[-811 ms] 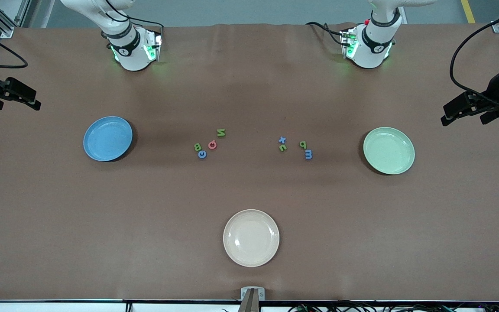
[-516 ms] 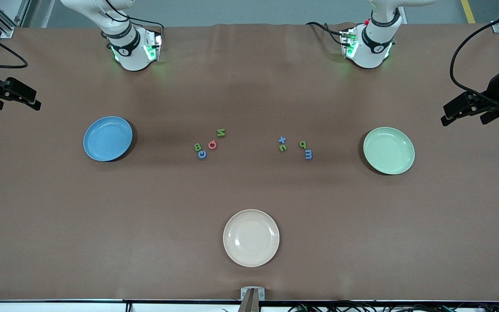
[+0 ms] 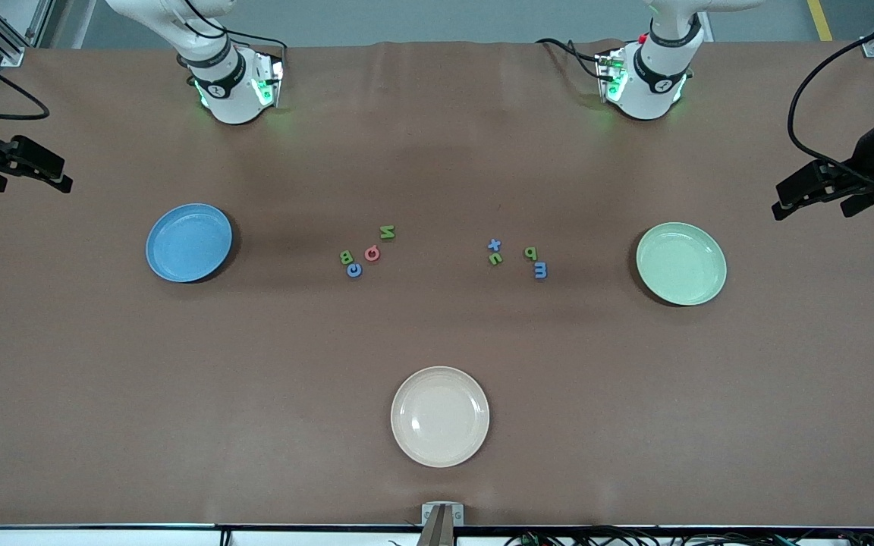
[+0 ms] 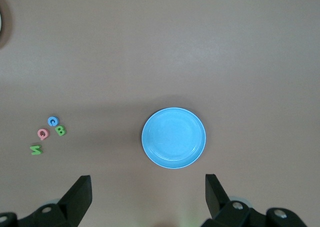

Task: Sort uppercase to blue plate, lowercase to green plate
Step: 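Reach the left gripper toward the green u letter, then grasp the green u with the left gripper while the right gripper reaches B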

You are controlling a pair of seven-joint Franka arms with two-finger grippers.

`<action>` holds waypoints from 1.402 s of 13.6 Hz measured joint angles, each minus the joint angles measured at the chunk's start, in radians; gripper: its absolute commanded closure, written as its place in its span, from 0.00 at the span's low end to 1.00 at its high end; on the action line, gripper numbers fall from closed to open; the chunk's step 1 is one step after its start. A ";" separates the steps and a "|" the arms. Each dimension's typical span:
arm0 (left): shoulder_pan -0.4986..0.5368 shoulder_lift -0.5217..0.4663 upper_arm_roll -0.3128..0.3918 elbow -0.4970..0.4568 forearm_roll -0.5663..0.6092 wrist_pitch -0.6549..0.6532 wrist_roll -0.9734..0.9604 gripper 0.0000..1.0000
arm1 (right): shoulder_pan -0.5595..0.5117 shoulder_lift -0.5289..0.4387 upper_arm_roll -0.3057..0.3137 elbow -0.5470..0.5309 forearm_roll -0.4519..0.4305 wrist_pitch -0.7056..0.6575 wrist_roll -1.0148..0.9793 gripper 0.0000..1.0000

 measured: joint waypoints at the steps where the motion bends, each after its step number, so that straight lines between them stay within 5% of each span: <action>1: -0.005 0.000 -0.003 -0.002 0.000 -0.009 0.000 0.00 | 0.000 0.000 0.000 0.000 0.000 0.000 0.000 0.00; 10: -0.233 0.145 -0.089 -0.044 -0.002 0.020 -0.287 0.00 | 0.000 0.000 0.001 0.001 0.000 0.001 0.000 0.00; 19: -0.486 0.415 -0.092 -0.123 -0.002 0.392 -0.831 0.00 | -0.014 0.023 -0.006 0.005 -0.001 0.003 0.003 0.00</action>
